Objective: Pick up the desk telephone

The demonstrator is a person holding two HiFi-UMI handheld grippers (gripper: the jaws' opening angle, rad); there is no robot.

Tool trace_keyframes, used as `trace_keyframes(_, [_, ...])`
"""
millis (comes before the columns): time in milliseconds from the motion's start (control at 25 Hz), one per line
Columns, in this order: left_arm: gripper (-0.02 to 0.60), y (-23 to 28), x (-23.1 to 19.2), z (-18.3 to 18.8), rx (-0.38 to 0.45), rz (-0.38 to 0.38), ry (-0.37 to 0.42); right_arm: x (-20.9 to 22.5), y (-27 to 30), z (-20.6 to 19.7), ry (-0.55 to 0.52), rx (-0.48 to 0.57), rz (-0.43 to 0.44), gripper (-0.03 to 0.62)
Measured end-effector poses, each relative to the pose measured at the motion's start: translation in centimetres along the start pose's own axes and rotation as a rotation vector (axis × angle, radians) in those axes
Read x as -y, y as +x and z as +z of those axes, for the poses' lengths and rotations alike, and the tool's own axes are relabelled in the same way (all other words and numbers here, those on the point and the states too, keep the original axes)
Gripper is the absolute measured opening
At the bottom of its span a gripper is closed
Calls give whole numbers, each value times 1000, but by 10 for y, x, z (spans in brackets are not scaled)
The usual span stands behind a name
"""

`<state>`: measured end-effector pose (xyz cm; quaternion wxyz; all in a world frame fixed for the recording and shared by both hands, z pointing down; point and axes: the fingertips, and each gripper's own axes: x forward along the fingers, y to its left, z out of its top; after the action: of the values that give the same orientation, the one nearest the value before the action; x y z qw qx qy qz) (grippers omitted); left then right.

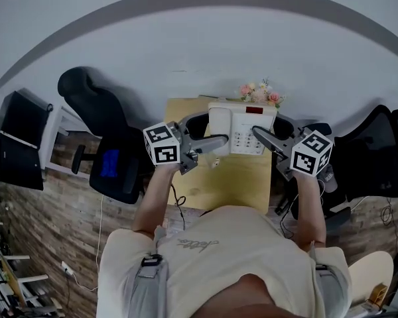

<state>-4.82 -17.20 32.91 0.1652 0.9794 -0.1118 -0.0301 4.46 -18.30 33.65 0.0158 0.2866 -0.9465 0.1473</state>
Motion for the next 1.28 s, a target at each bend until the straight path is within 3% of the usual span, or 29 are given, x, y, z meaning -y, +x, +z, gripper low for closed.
trace_keyframes(520, [379,-1,20,38,39,-4,73,-17,-7,42,-89,21,9,232])
trace_keyframes(1280, [379,2,10,21,45,-15,48,-9,-5,26,-71,-12,-11,233])
